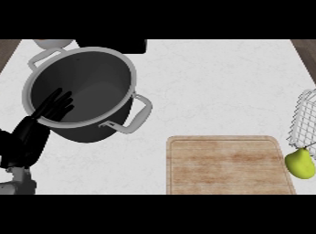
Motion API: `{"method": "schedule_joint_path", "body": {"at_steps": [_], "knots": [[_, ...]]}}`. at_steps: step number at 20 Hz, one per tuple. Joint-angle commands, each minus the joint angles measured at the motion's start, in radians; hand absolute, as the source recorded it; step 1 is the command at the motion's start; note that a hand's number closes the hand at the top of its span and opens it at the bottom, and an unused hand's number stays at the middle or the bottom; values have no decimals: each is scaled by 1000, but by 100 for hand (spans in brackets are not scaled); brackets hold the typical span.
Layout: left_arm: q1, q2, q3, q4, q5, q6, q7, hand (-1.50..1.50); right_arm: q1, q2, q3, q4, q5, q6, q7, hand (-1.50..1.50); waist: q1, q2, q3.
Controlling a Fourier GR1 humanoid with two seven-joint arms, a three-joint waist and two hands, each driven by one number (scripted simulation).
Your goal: Pick the cupcake from the cutting board and place it in the tiered basket
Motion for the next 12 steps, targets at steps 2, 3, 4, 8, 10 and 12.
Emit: {"method": "schedule_joint_path", "body": {"at_steps": [2,3,4,8,10,12], "knots": [[-32,-15,-7,47,-26,30,28,0,81,-160,-119,193,-58,116,-84,-150,-11,6,-1],[-41,12,18,88,-13,5,15,0,78,-170,-111,254,-34,103,-136,-150,-3,12,1],[17,0,-1,-6,-3,2,40,0,119,-219,-139,286,-53,158,-122,-150,0,6,1],[-6,10,12,26,6,-11,30,0,142,-287,-147,397,-47,199,-185,-150,7,10,3],[3,6,12,37,-9,-3,11,0,173,-337,-170,435,-60,238,-173,-150,0,8,3],[29,17,22,30,-14,-8,-11,0,211,-330,-173,459,-50,246,-233,-150,2,8,4]]}}
